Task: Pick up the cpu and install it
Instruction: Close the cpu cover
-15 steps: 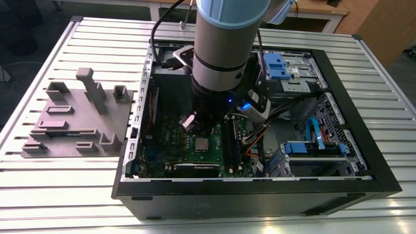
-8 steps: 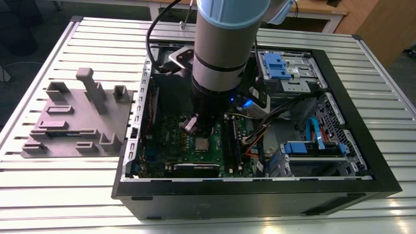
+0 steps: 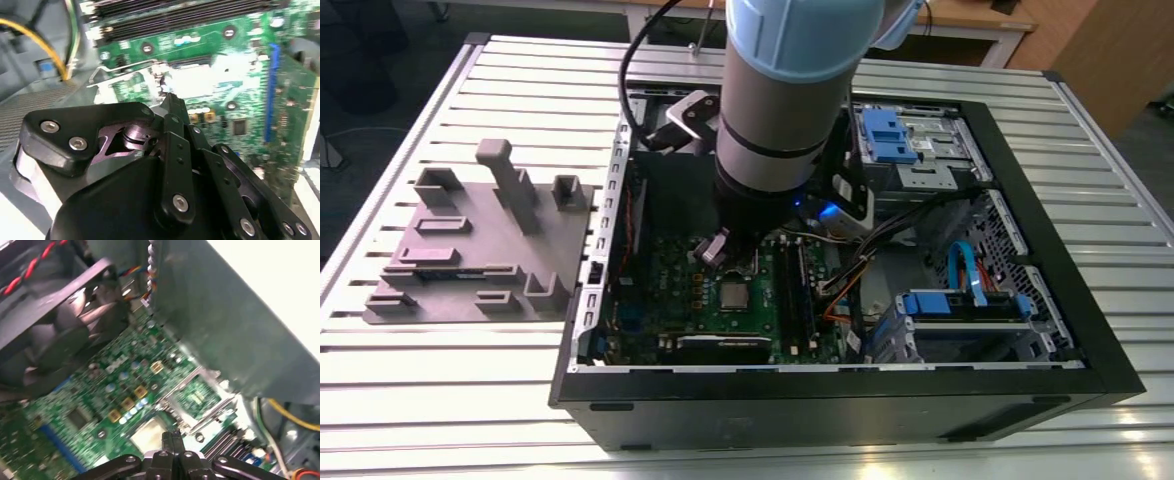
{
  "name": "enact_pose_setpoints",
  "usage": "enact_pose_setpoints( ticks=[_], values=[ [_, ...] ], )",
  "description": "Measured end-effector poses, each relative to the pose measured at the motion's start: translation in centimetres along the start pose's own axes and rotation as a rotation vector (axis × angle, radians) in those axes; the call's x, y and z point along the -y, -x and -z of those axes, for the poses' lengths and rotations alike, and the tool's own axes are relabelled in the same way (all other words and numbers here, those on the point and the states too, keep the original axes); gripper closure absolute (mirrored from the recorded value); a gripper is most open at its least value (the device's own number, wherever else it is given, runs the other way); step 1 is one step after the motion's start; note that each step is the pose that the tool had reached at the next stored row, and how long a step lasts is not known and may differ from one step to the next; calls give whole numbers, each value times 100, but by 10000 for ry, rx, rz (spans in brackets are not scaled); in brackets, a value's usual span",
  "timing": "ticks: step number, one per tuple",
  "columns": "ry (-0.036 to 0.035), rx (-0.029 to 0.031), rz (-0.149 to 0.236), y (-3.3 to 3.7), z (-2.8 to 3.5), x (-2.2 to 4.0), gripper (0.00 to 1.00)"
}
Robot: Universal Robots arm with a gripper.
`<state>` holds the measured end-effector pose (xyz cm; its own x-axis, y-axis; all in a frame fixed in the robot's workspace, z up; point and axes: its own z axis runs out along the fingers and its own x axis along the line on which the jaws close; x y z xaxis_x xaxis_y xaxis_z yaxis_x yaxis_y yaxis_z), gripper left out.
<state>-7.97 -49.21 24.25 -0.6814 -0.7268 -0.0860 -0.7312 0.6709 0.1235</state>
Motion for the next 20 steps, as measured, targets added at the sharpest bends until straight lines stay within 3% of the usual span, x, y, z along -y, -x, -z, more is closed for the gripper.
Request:
enact_pose_setpoints(
  ticks=[2,4,12,18,20],
  values=[
    [212,222,31,9,-1,10,90],
    [366,382,66,22,-5,25,90],
    [398,386,184,132,-53,139,90],
    [482,421,407,181,-82,191,90],
    [522,378,723,180,-94,192,90]
  ],
)
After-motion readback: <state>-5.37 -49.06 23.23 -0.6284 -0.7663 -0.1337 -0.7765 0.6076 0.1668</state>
